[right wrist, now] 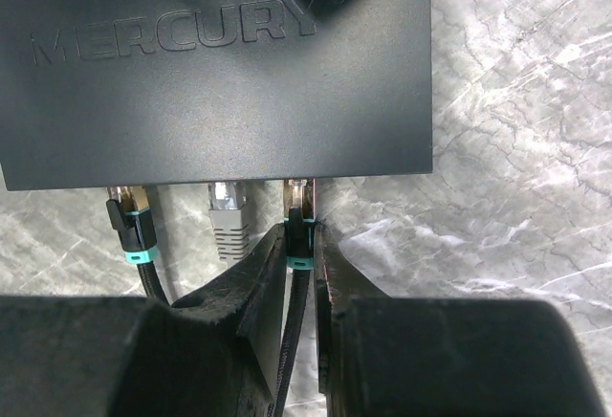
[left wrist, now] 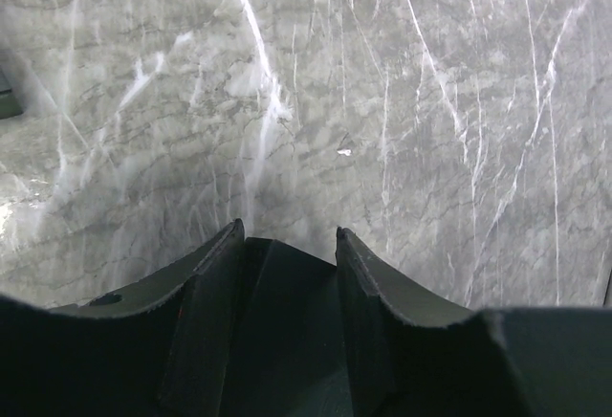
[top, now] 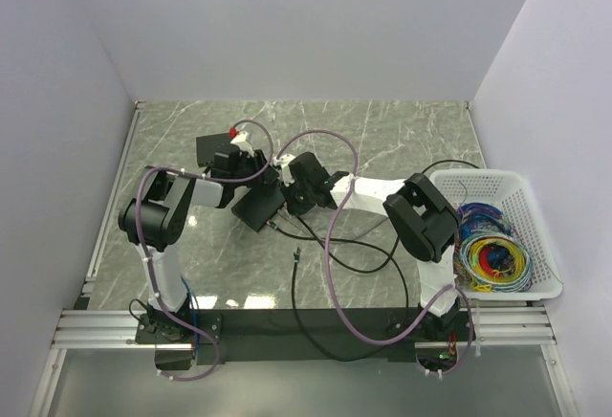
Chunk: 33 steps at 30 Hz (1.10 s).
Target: Insert the plug into the switch port
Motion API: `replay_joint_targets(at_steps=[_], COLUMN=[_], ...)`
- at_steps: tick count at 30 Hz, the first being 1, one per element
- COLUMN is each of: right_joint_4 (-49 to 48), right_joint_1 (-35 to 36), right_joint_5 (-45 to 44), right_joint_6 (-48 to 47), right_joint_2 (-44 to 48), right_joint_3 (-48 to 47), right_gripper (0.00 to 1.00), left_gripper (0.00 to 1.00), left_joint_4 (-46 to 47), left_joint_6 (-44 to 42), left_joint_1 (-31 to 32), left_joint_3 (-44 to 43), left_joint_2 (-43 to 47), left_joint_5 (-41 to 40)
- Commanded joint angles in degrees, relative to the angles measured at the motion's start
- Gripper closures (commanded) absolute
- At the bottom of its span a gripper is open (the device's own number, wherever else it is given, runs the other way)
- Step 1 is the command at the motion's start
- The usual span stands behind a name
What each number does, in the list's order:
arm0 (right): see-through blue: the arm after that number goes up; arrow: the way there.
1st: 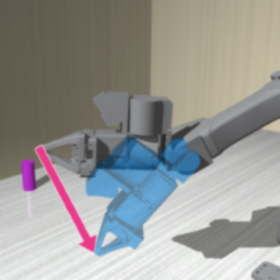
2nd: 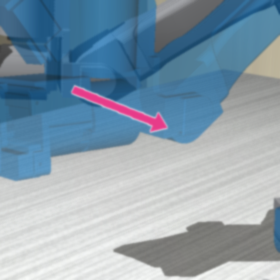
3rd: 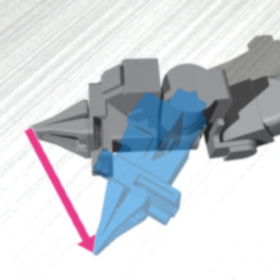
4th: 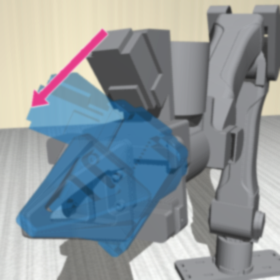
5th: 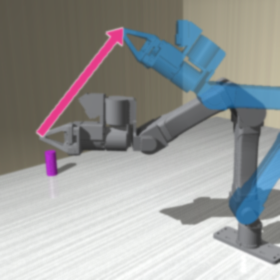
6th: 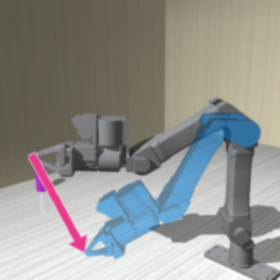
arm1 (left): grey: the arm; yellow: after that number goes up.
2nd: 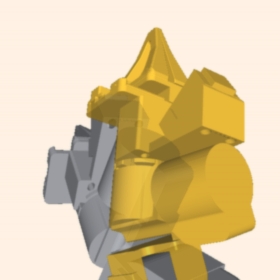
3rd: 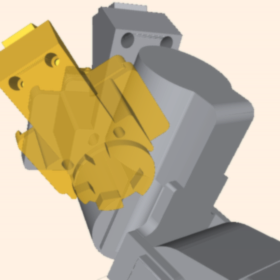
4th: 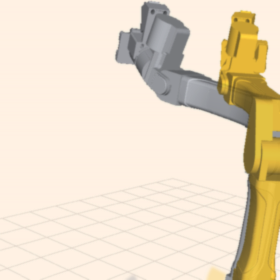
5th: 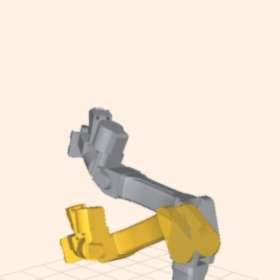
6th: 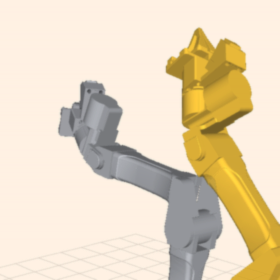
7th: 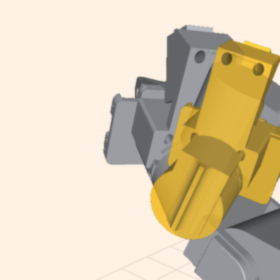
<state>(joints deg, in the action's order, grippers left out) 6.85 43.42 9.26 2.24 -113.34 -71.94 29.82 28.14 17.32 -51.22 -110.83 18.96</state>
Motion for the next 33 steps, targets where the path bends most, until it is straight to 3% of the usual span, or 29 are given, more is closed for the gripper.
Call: replay_joint_targets(at_steps=[1,16,33], right_joint_4=[-15.99,-13.71,-23.46], right_joint_1=[-0.53,-0.62,-0.62], right_joint_5=[0.76,2.61,1.90], right_joint_6=[-0.83,-1.10,4.88], right_joint_2=[2.25,-1.79,-3.99], right_joint_3=[-4.34,-11.38,-14.88], right_gripper=[1.00,1.00,1.00], left_gripper=[0.52,0.54,0.54], left_joint_4=[-12.78,-4.08,0.59], left_joint_6=[4.82,8.33,8.42], left_joint_1=[3.16,5.62,5.70], left_joint_3=[5.25,10.35,11.76], left_joint_2=[-1.76,-3.43,-4.84], left_joint_5=[7.85,0.64,1.69])
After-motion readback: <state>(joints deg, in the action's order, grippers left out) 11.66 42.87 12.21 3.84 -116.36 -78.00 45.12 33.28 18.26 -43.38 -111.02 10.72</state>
